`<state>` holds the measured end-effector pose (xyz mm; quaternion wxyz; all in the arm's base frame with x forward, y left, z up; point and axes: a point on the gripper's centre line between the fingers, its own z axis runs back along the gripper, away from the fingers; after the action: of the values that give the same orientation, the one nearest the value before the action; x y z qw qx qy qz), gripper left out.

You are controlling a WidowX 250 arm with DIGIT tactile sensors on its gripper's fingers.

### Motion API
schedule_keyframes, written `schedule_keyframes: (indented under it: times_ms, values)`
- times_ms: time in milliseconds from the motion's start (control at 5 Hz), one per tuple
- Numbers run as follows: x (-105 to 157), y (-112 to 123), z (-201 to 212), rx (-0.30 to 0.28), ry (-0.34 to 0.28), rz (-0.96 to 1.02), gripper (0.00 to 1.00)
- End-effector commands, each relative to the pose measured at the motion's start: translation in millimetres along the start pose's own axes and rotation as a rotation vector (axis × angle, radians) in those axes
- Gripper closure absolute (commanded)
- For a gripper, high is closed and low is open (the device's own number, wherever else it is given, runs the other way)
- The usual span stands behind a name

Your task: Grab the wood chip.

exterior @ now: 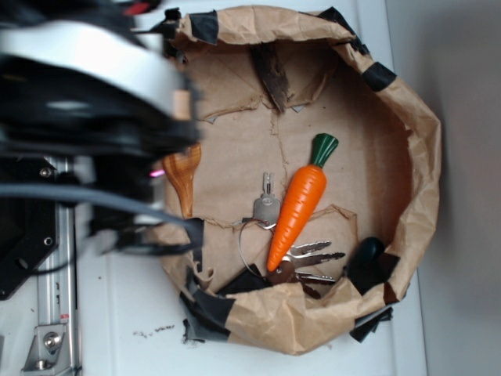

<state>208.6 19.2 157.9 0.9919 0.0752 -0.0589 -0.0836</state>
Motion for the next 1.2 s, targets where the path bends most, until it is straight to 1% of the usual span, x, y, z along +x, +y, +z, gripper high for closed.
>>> schedule_keyframes:
  times_ms: [0, 200, 400, 600, 800, 1000]
  values:
    - [12, -1, -18, 0.038, -0.111, -0.334, 0.0]
    - [10, 18, -35, 0.024, -0.047, -0.358, 0.0]
    - [18, 33, -36, -0.033, -0.012, -0.371, 0.0]
    - [30, 37, -32, -0.025, 0.004, -0.392, 0.0]
    - [39, 30, -56, -0.007, 0.056, -0.42, 0.0]
    - [51, 13, -95, 0.006, 0.096, -0.445, 0.0]
